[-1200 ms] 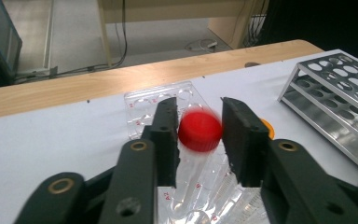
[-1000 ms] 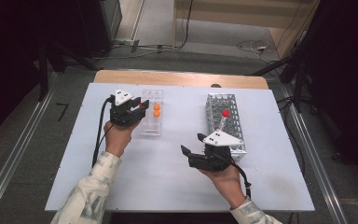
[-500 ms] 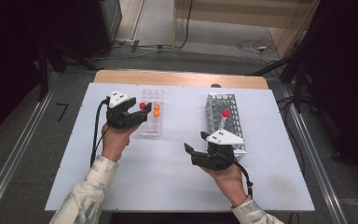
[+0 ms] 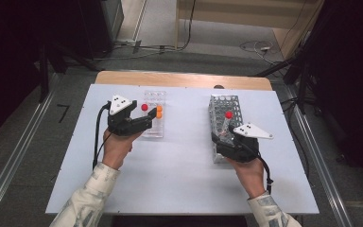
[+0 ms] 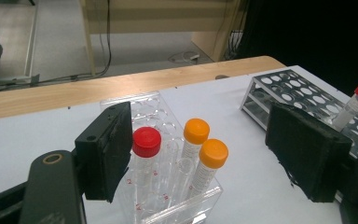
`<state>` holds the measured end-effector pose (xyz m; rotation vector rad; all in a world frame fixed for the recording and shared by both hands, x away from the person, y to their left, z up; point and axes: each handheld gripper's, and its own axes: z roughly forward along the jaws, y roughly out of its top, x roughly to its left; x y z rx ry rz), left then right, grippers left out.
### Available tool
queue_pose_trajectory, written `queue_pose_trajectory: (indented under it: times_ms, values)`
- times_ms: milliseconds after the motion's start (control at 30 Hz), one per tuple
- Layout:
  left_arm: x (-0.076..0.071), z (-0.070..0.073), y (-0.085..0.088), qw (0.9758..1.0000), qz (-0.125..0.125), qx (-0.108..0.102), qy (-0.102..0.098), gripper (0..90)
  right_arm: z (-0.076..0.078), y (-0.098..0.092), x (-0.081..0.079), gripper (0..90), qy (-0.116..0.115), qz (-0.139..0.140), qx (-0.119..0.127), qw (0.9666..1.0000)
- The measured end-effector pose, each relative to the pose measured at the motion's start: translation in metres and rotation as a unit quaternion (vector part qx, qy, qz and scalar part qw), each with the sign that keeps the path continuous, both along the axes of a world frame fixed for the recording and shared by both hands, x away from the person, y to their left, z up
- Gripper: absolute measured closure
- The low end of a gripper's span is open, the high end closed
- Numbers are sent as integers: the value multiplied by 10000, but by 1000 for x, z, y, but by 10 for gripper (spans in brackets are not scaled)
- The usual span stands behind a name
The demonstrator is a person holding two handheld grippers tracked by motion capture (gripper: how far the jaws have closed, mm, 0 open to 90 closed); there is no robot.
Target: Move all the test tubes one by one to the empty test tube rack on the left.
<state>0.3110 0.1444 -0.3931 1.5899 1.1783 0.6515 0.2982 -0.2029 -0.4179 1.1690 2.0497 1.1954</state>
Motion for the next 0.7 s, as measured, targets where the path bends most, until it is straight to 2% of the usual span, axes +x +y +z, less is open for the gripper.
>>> queue_pose_trajectory:
  times_ms: [133, 267, 433, 533, 700]
  values:
    - [-1, 0, -1, 10000, -14, 22, 2, 220, -3, -13, 9, 316, -12, -146, -35, 9999]
    - [-1, 1, -3, 10000, -26, 11, -21, 220, -9, -21, 23, 392, 83, -280, -76, 9995]
    - [-2, 1, -3, 10000, -37, 7, -35, 220, -13, -21, 39, 428, 117, -235, -330, 9991]
    - [-1, 0, -3, 10000, -27, 11, -22, 220, -14, -23, 44, 476, 194, -241, -235, 9992]
    - [-1, 0, -4, 10000, -31, 13, -13, 220, -11, -21, 48, 515, 226, -303, -307, 9988]
